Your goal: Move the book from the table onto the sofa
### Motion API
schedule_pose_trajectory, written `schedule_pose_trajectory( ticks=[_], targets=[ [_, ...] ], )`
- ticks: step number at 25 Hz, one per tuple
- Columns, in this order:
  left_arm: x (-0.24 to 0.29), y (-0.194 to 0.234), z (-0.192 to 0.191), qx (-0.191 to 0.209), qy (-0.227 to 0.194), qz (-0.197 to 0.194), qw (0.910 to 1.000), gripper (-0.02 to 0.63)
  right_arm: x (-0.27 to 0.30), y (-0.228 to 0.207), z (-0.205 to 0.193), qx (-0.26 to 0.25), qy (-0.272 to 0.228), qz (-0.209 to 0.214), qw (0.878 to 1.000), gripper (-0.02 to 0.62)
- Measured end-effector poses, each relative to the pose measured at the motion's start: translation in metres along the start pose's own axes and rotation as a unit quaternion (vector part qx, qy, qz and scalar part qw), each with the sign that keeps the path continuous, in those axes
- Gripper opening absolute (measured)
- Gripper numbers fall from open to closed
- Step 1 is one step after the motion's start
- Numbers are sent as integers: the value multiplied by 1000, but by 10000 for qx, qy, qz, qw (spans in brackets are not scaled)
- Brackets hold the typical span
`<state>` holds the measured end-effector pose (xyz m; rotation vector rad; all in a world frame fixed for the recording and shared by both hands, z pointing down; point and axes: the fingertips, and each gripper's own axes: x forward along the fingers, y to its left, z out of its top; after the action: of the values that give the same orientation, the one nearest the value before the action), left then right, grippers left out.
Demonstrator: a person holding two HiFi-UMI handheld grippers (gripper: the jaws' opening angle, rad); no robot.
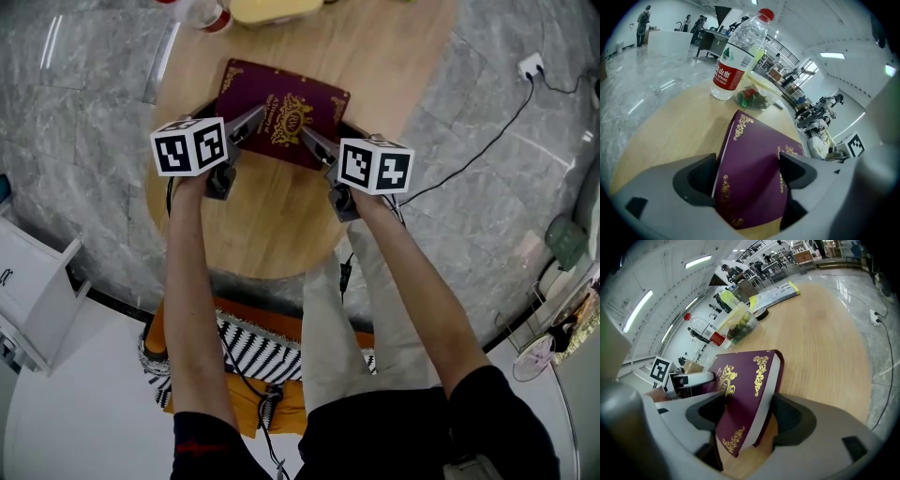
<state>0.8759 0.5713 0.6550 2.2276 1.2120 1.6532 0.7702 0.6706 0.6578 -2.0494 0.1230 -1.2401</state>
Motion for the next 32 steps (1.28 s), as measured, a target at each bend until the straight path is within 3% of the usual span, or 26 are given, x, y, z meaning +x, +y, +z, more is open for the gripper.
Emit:
schedule_pose_trajectory(
  ticks=[24, 32],
  targets=[
    [-13, -11, -5, 204, 47, 124, 9997, 410, -7, 5, 6, -250, 147, -165, 9994, 322],
    [-48, -46, 3, 157, -445, 358, 9982, 410, -45, 24, 21, -789, 144, -22, 9968, 324]
  ],
)
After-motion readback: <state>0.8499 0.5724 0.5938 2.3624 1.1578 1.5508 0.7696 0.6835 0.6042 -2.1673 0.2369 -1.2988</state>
